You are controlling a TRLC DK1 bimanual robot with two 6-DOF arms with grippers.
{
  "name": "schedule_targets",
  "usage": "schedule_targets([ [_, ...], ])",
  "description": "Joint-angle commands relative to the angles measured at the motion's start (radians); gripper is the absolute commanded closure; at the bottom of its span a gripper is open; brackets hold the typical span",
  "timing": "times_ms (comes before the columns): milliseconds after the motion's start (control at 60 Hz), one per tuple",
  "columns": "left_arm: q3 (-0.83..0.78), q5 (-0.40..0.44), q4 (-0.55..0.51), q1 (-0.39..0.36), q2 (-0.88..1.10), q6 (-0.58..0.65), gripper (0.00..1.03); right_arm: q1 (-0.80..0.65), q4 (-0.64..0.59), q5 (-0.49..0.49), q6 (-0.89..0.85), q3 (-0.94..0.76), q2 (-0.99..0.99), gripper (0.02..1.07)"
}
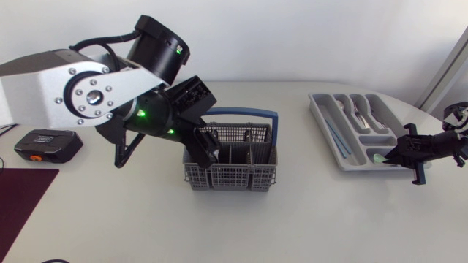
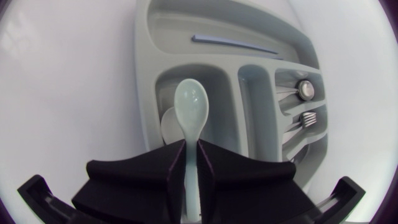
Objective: Unload the cutlery basket into the drawer organizer.
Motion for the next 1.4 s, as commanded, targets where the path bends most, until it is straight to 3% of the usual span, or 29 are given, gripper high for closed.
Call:
schedule_targets([
  [0, -0.023, -0.008, 0.002, -0.009, 0.017, 0.02, 0.36, -0.003, -0.013, 0.018, -0.05, -0.024, -0.034, 1.0],
  [283, -0.02, -0.014, 0.002, -0.013, 0.025, 0.037, 0.36, 0.014, 0.033, 0.058, -0.054, -0.039, -0.012, 0.98],
  [383, -0.02, -0.026, 0.002, -0.018, 0.024, 0.053, 0.35, 0.017, 0.067, 0.057, -0.034, -0.042, -0.017, 0.67],
  [450, -0.017, -0.029, 0.002, -0.018, 0.024, 0.056, 0.35, 0.019, 0.081, 0.053, -0.013, -0.039, -0.032, 0.51],
  [550, -0.02, -0.032, 0.002, -0.022, 0.024, 0.066, 0.35, 0.015, 0.084, 0.029, 0.01, -0.049, -0.073, 0.4],
  [600, -0.021, -0.034, 0.002, -0.022, 0.024, 0.077, 0.35, 0.017, 0.087, 0.017, 0.033, -0.055, -0.101, 0.22],
  [667, -0.024, -0.034, 0.002, -0.022, 0.024, 0.092, 0.35, 0.02, 0.081, 0.0, 0.076, -0.065, -0.147, 0.12],
  [983, -0.052, -0.035, 0.039, -0.029, 0.045, 0.148, 0.35, 0.046, 0.07, -0.137, 0.289, -0.214, -0.369, 0.11],
  [1233, -0.007, -0.066, 0.037, -0.021, 0.111, 0.095, 0.39, 0.112, 0.099, -0.201, 0.453, -0.406, -0.495, 0.11],
  [1383, 0.045, -0.086, 0.034, -0.002, 0.148, 0.01, 0.48, 0.15, 0.124, -0.24, 0.519, -0.503, -0.558, 0.11],
])
